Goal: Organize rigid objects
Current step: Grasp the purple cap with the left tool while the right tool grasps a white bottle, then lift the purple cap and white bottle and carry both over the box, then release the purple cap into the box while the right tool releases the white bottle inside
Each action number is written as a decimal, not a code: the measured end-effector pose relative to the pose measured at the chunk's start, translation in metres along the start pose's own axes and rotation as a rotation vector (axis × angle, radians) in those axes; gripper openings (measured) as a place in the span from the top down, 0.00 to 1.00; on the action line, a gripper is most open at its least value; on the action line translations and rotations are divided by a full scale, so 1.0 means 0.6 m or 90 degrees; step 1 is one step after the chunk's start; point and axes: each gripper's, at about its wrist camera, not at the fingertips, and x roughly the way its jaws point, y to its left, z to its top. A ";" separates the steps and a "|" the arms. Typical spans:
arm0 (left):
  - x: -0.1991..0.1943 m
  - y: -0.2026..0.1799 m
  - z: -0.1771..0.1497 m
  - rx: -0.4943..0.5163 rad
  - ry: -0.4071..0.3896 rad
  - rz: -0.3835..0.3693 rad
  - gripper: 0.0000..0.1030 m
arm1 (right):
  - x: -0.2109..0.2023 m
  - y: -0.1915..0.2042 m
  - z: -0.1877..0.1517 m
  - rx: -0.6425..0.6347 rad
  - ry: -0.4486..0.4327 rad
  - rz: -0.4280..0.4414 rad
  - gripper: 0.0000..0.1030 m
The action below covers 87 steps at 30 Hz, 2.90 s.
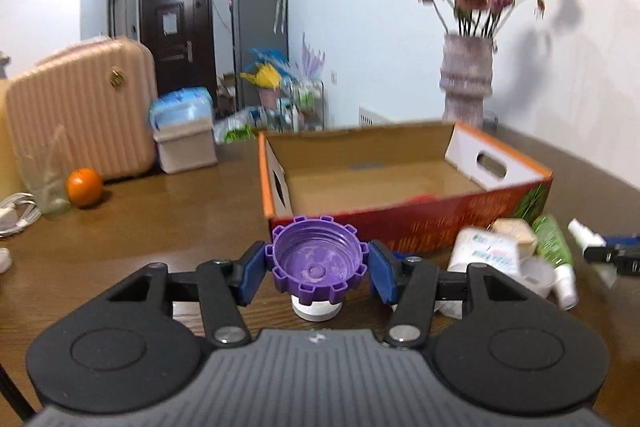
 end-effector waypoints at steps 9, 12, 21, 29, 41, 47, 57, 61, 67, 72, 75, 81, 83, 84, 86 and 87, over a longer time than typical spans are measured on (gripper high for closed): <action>-0.190 0.008 0.016 -0.044 -0.101 0.015 0.46 | -0.182 0.047 0.003 -0.037 -0.121 0.034 0.74; -0.256 -0.003 0.007 -0.032 -0.143 0.043 0.46 | -0.247 0.063 0.003 -0.046 -0.171 0.056 0.74; -0.396 -0.017 -0.040 -0.051 -0.199 0.061 0.46 | -0.379 0.096 -0.023 -0.063 -0.251 0.121 0.74; -0.496 -0.014 -0.067 -0.073 -0.254 0.064 0.46 | -0.485 0.123 -0.032 -0.090 -0.329 0.148 0.74; -0.476 -0.014 -0.060 -0.073 -0.246 0.035 0.46 | -0.490 0.113 -0.028 -0.076 -0.340 0.135 0.74; -0.404 -0.011 -0.028 -0.054 -0.238 0.023 0.46 | -0.431 0.104 0.002 -0.074 -0.322 0.121 0.74; -0.205 0.014 0.103 -0.051 -0.200 -0.033 0.46 | -0.263 0.088 0.129 -0.084 -0.275 0.135 0.74; -0.090 0.029 0.153 -0.055 -0.163 -0.044 0.46 | -0.168 0.083 0.198 -0.096 -0.231 0.146 0.74; 0.117 0.031 0.197 -0.047 -0.058 -0.033 0.46 | 0.021 0.072 0.285 -0.111 -0.119 0.146 0.74; 0.301 0.027 0.207 -0.019 0.057 -0.008 0.46 | 0.216 0.087 0.314 -0.130 0.026 0.100 0.74; 0.396 0.025 0.203 0.024 0.137 0.013 0.46 | 0.321 0.096 0.320 -0.142 0.114 0.060 0.74; 0.439 0.025 0.194 0.051 0.195 0.007 0.34 | 0.419 0.142 0.307 -0.273 0.187 -0.030 0.75; 0.437 0.021 0.191 0.059 0.191 0.008 0.21 | 0.419 0.151 0.299 -0.292 0.190 -0.047 0.73; 0.438 0.018 0.191 0.062 0.189 0.007 0.18 | 0.419 0.153 0.297 -0.296 0.192 -0.048 0.72; 0.439 0.018 0.189 0.066 0.192 0.009 0.18 | 0.414 0.156 0.295 -0.306 0.195 -0.043 0.66; 0.443 0.014 0.192 0.063 0.194 0.008 0.18 | 0.410 0.160 0.290 -0.314 0.193 -0.041 0.64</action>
